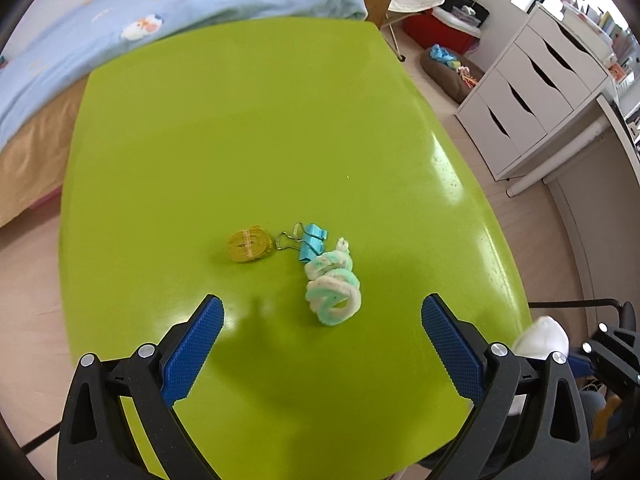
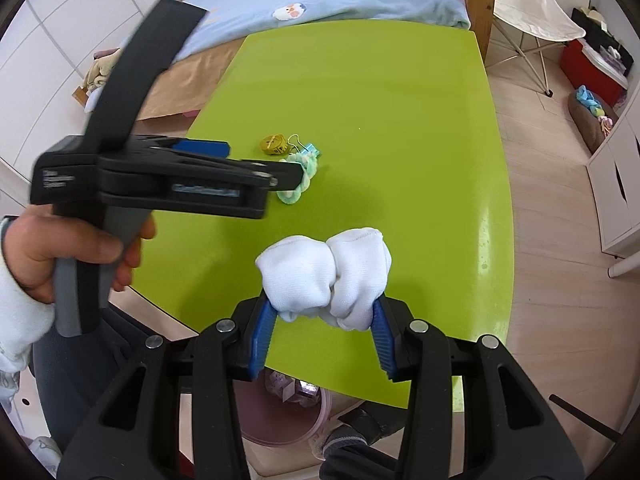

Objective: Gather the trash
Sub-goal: 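Lift the white socks with the right gripper while the left gripper grasps the green-white fuzzy twist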

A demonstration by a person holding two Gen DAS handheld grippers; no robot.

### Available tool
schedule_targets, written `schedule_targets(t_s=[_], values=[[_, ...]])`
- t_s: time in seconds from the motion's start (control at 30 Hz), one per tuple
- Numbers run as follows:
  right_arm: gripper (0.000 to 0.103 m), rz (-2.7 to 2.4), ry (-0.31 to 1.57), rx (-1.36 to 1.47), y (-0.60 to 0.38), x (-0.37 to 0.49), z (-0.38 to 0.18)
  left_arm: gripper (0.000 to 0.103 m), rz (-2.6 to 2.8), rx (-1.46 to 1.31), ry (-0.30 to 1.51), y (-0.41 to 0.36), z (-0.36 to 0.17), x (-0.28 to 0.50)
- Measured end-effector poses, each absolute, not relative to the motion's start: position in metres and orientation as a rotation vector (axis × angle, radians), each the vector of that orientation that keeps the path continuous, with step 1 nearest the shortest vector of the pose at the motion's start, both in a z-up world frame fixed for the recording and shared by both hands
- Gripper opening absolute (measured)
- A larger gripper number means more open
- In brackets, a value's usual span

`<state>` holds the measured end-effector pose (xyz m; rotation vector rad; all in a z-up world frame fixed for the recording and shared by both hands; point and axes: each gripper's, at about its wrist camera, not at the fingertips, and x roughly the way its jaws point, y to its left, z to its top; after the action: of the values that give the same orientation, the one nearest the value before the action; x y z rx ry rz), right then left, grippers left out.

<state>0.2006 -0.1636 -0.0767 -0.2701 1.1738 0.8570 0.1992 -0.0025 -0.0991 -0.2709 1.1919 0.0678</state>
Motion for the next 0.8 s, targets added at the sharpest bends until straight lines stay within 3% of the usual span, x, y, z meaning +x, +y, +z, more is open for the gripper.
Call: schedule_targets(t_s=[0.07, 0.13, 0.3, 0.47, 0.8], values=[[0.043, 0.858, 1.176, -0.268, -0.164, 0.202, -0.077, 0.094, 0.079, -0.266, 1.195, -0.005, -0.104, 0.202], [0.043, 0.858, 1.180, -0.263, -0.165, 0.202, -0.079, 0.081, 0.081, -0.273, 1.205, -0.006, -0.110, 0.205], [0.043, 0.858, 1.186, -0.253, -0.166, 0.205, -0.081, 0.064, 0.077, -0.283, 1.213, -0.006, -0.118, 0.209], [0.043, 0.855, 1.186, -0.248, -0.166, 0.206, -0.082, 0.028, 0.072, -0.287, 1.216, -0.003, -0.121, 0.208], [0.043, 0.852, 1.171, -0.245, -0.165, 0.202, -0.079, 0.028, 0.041, -0.239, 1.162, 0.001, -0.098, 0.181]])
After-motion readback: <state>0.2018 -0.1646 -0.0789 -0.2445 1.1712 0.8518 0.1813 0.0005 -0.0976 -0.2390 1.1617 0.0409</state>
